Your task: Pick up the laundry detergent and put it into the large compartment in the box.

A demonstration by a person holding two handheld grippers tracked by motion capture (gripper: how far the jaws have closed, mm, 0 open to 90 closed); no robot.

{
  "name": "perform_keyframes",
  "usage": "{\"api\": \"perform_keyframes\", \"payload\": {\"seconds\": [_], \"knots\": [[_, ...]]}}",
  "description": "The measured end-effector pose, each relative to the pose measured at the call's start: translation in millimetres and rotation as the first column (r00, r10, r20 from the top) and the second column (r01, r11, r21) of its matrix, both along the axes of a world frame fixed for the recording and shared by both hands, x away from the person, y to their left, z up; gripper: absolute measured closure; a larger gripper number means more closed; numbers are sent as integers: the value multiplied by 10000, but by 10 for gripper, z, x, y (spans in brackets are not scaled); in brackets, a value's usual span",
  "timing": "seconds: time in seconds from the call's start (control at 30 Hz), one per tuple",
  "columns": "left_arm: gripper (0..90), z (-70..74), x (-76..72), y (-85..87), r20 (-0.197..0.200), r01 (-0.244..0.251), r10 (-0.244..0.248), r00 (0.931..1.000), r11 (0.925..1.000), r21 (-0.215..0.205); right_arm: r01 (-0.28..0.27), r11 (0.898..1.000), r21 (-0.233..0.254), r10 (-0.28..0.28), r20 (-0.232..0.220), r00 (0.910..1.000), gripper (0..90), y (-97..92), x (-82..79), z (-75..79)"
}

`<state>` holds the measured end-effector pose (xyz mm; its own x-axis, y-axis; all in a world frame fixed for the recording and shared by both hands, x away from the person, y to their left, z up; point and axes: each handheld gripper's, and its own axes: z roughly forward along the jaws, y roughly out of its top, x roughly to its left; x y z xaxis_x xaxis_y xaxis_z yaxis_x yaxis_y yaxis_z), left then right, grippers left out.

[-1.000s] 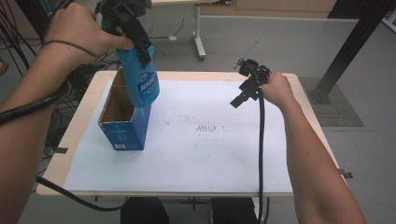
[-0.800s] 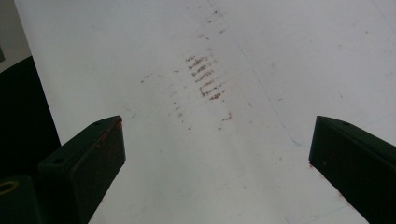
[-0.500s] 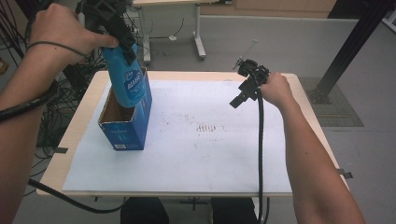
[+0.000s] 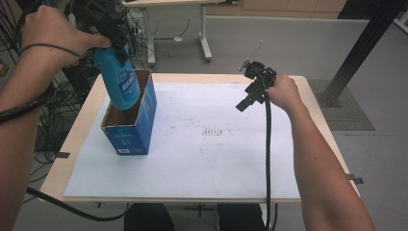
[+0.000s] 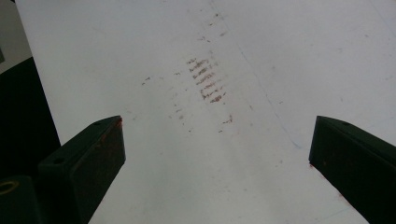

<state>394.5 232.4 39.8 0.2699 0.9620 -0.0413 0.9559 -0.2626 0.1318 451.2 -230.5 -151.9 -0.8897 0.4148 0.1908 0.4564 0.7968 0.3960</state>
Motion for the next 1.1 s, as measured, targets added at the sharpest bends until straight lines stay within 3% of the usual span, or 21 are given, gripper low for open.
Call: {"api": "perform_keyframes", "payload": {"seconds": [0.37, 1.1], "knots": [[377, 23, 14, 78, 30, -550, 550, 9985, 9985, 53, -44, 10000, -27, 44, 109, 9999, 38, 0, -9, 20], [377, -184, 80, 147, -43, -917, 917, 9958, 9958, 0, -29, 10000, -8, 29, 63, 10000, 38, -11, -4, 10]]}}
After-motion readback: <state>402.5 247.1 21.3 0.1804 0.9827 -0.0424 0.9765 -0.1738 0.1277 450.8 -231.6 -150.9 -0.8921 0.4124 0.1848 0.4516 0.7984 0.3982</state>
